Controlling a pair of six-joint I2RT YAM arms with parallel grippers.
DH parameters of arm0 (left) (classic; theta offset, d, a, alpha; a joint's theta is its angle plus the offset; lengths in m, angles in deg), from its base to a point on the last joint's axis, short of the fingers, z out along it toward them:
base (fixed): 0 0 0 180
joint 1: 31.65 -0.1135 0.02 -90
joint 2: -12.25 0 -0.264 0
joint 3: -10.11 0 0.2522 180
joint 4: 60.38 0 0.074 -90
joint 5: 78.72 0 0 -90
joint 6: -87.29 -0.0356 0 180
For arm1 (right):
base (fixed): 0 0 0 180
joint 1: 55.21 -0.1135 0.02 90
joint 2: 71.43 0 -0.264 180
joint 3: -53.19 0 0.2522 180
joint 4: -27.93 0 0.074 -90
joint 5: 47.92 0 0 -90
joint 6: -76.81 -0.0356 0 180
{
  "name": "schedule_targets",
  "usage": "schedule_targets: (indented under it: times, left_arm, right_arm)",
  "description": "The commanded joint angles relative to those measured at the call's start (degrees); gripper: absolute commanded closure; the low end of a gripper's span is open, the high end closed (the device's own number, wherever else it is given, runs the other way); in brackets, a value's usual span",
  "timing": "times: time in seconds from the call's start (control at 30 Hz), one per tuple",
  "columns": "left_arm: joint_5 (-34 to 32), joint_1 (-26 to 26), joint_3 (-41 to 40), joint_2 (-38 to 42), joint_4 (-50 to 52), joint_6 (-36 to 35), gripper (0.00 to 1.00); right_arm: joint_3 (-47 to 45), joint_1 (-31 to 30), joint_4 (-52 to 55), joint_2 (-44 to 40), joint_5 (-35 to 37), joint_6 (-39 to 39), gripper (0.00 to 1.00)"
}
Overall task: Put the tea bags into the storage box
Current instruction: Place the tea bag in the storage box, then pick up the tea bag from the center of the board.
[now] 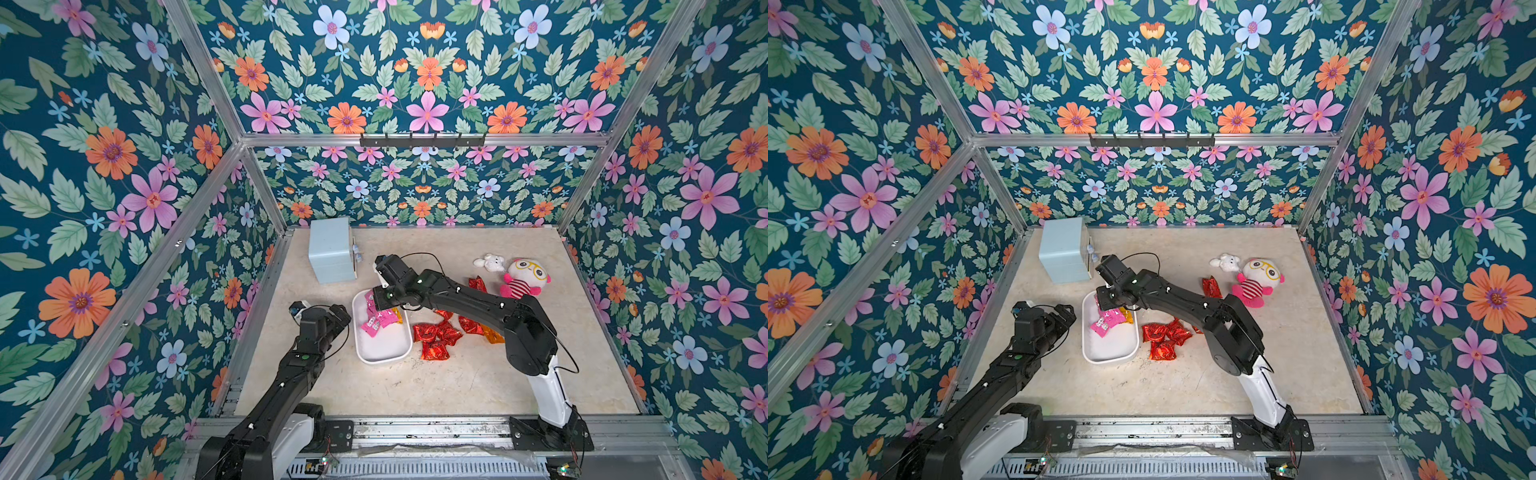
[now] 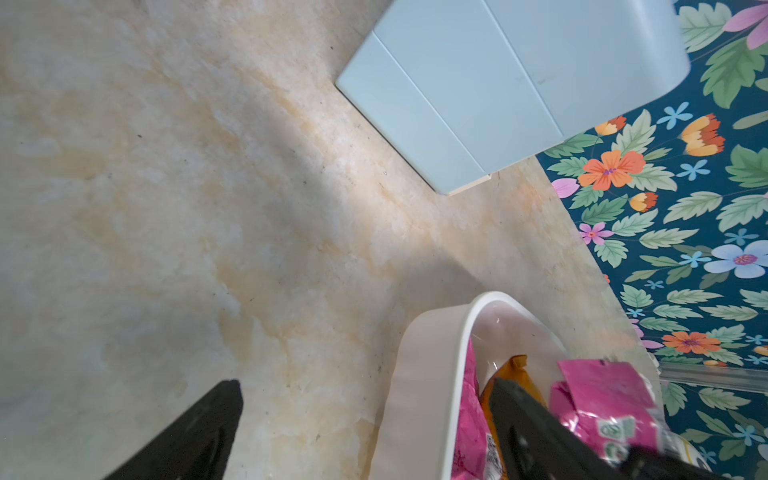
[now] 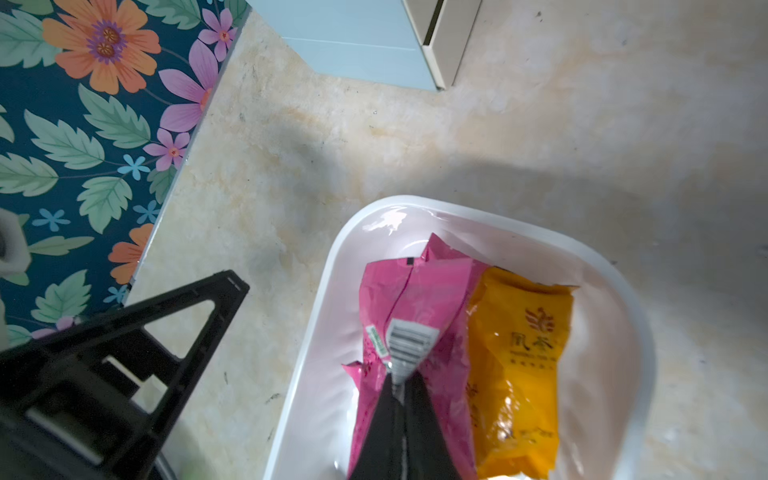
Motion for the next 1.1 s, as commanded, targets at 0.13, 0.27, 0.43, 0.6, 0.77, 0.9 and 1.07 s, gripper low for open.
schedule_targets:
  times: [0.13,0.27,0.43,0.6,0.77,0.9,1.07]
  left_arm:
    - [-1.27,-0.12,-0.02,0.75,1.7,0.65,0.01]
    - [-0.15,-0.1,0.04,-0.3,0.83,0.93,0.01]
    - [1.02,-0.11,0.14,-1.38,-0.23,0.92,0.01]
    - [2.56,-0.1,0.98,-2.35,-0.41,-0.42,0.01]
    - [3.19,-0.12,1.92,-2.84,-0.41,-1.67,0.01]
    - [3.82,-0.1,2.42,-3.62,-0.89,-2.16,0.01]
    - [5.25,-0.12,2.77,-5.23,-1.88,-2.5,0.01]
  right_arm:
    - [-0.08,-0.66,-6.97,2.35,-7.82,-7.05,1.0]
    - [0.55,-0.72,-6.88,3.71,-9.64,-8.14,0.95]
    - [-0.41,-0.72,-7.06,2.28,-9.61,-8.37,0.62]
    - [-2.28,-0.23,-5.68,-2.47,-4.76,-6.35,0.47]
    - [-6.29,2.26,-1.54,-7.78,3.36,-4.77,0.46]
    - [-13.57,6.62,-0.74,-12.53,5.63,-6.55,0.46]
    - [-25.01,12.27,-0.79,-19.86,9.65,-10.47,0.46]
